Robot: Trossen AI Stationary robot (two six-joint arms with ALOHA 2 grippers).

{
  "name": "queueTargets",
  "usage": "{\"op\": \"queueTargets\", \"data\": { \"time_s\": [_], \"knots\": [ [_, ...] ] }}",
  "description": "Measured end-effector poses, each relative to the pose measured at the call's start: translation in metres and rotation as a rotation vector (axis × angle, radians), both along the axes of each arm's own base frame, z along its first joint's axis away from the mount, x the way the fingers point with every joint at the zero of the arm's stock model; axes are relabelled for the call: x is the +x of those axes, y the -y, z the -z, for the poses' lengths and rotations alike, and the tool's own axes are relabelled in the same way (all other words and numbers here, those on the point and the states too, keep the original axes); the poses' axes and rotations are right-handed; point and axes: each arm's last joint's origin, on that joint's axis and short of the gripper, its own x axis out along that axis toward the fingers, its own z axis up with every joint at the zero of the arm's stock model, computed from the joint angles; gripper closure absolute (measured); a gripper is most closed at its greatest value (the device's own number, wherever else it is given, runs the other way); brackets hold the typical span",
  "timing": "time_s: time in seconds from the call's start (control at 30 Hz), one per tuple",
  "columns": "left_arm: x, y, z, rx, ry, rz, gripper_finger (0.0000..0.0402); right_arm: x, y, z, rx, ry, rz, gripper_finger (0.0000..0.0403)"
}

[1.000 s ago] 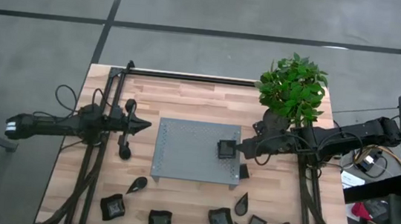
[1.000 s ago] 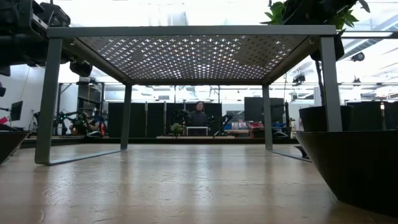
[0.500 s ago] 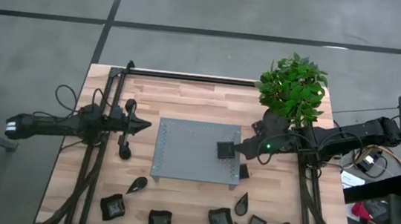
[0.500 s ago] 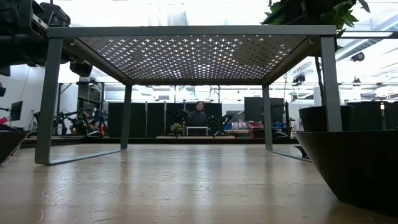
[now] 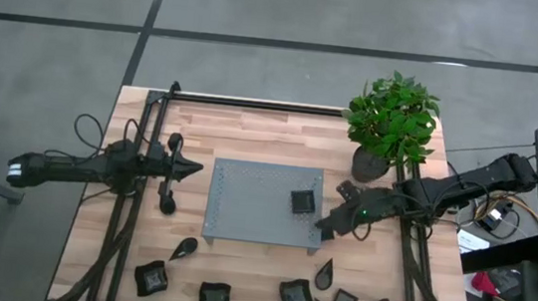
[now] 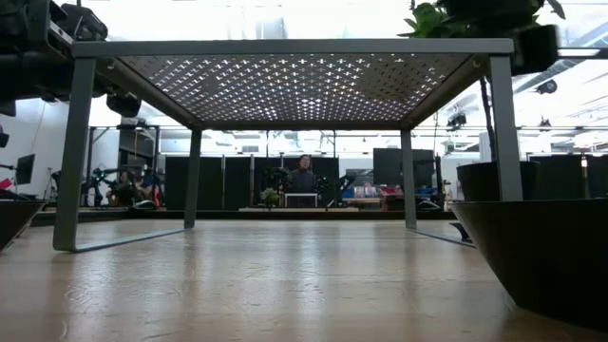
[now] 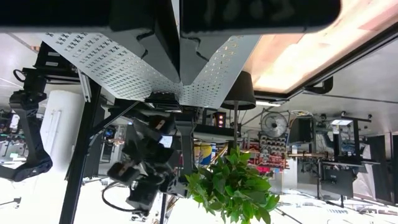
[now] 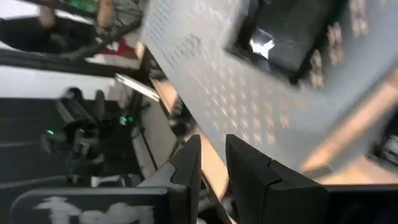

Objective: Pick & Place Mini shaped plates
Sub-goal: Stack the black square plate on the black square plates on the shelf

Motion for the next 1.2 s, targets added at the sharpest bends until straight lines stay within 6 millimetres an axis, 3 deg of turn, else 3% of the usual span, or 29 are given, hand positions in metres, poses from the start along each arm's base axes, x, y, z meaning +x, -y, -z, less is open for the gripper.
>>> {"op": "queueTargets", "data": {
  "time_s": [0.27,0.57,0.97,1.2],
  "knots": [
    [0.000,0.000,0.000,0.000,0.000,0.000,0.0401,-0.018,-0.007,0.018,-0.027,-0.231,0.051,0.0329],
    [0.000,0.000,0.000,0.000,0.000,0.000,0.0401,-0.032,-0.002,0.036,-0.066,-0.451,0.140,0.0335],
    [0.000,0.000,0.000,0.000,0.000,0.000,0.0401,-0.035,0.000,0.081,-0.092,-0.618,0.199,0.0341],
    [0.000,0.000,0.000,0.000,0.000,0.000,0.0401,-0.028,0.000,0.097,-0.085,-0.579,0.206,0.0343]
  ]
}}
